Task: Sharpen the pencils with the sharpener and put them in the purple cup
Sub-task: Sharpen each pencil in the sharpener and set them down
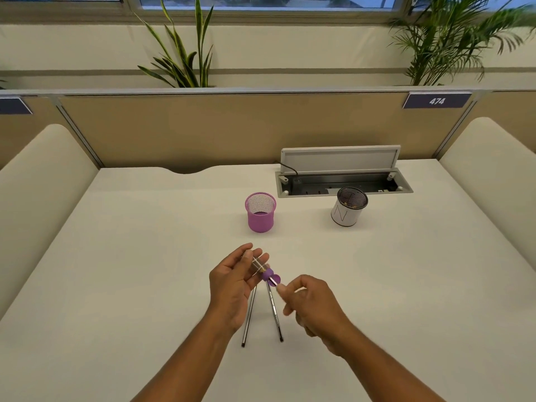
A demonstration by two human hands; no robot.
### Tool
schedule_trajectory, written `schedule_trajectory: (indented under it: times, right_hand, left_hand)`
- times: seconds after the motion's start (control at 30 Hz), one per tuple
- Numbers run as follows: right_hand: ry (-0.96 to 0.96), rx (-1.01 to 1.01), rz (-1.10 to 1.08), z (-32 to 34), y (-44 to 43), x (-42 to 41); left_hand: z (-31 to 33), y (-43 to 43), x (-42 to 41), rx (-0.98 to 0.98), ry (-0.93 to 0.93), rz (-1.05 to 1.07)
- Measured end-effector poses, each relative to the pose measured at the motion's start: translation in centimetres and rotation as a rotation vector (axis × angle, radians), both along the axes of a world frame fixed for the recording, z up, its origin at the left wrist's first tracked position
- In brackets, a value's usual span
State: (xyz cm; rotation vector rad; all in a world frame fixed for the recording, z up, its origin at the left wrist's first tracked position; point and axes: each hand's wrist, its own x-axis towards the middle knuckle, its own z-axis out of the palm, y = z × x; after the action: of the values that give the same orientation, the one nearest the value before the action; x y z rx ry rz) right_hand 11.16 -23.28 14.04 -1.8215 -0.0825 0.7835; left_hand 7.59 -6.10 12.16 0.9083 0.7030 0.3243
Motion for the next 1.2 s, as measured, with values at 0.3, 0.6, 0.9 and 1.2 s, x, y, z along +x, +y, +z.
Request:
schedule_trajectory:
  times: [0.3,0.6,0.9,1.2]
  right_hand:
    - [-0.98,-0.542,0.27,-2.5,0.1,-0.5]
    - [0.318,0.323,0.025,0.1,-0.7,-0.3]
    - [0.555,0.407,-0.027,0.3,-1.8,0.0]
    - [0.671,0.466,-0.105,-0.1,-2.0,-0.7]
  left_hand:
    - [-0.2,-0.6,-0.1,-0.048,-0.014,0.1]
    - [0.3,0.2,0.4,-0.113,-0.129,-0.056]
    - [-0.5,-0.7,0.4,-0.211,-0.132,-0.076]
    - [-1.2,0.1,1.0,-0.326,-0.198,0.052]
